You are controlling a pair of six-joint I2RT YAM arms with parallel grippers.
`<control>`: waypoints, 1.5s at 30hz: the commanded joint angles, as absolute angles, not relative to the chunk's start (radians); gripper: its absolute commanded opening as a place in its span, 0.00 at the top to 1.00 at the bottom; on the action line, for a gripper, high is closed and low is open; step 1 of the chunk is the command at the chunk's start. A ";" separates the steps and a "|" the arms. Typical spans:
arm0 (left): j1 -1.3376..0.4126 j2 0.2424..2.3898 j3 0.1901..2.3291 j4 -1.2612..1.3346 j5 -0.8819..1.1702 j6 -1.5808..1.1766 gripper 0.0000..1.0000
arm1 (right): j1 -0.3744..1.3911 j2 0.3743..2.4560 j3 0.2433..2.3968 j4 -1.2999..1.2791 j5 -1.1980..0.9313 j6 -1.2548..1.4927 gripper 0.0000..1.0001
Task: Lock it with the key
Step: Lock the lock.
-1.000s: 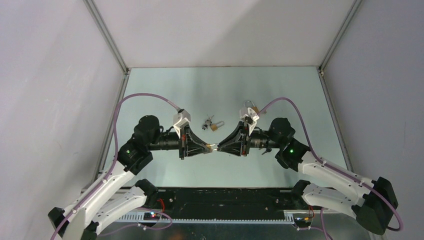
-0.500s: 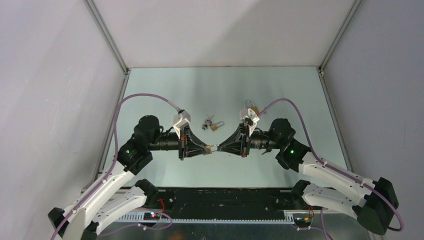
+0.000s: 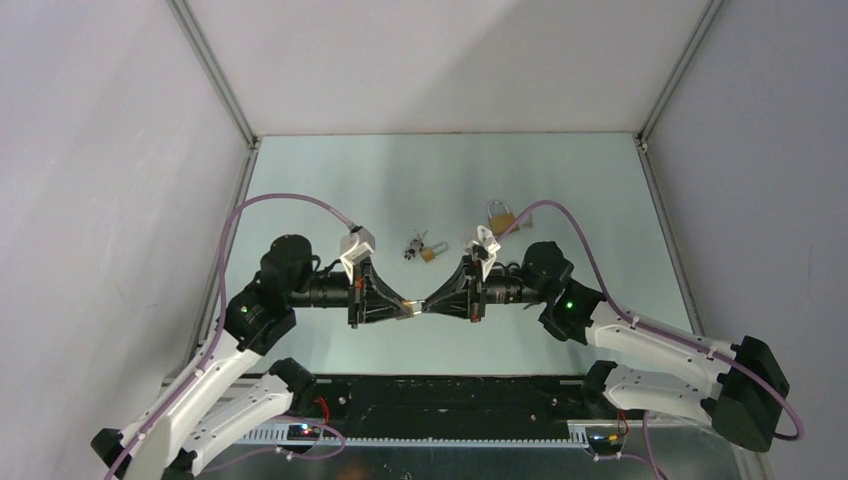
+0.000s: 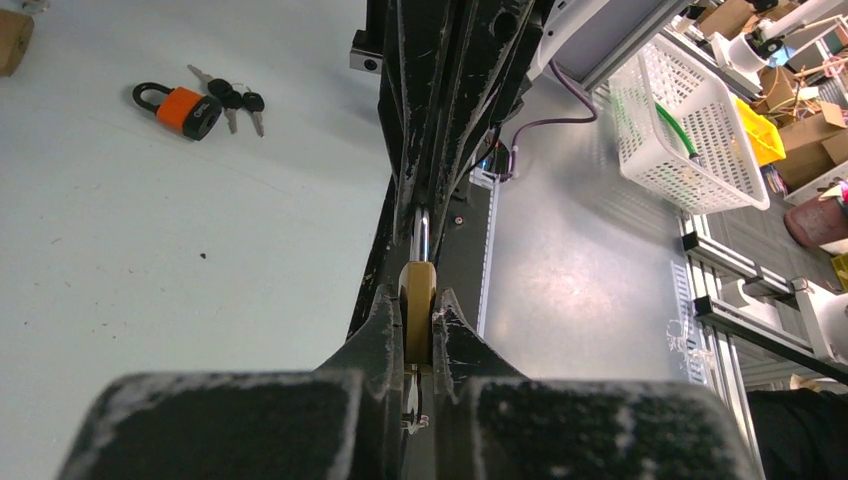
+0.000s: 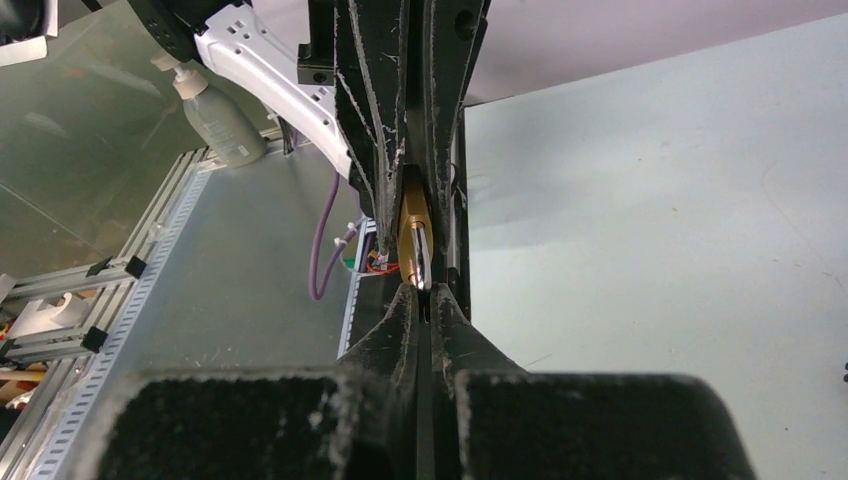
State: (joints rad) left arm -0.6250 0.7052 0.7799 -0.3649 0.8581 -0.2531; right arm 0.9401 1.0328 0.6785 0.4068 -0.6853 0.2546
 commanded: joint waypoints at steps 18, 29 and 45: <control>-0.683 0.774 0.805 -0.080 0.787 -0.294 1.00 | 1.104 1.197 0.734 0.770 -0.616 0.390 1.00; -0.690 0.767 0.795 -0.074 0.666 -0.287 1.00 | 1.081 1.172 0.743 0.728 -0.602 0.410 1.00; -0.664 0.640 0.815 -0.090 0.269 -0.487 1.00 | 0.843 0.898 0.613 0.541 -0.360 0.593 0.30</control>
State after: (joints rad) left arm -0.6670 0.6647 0.7670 -0.1928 0.3580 -0.3866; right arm 0.8398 0.9222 0.6266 0.4850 -0.4156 0.5117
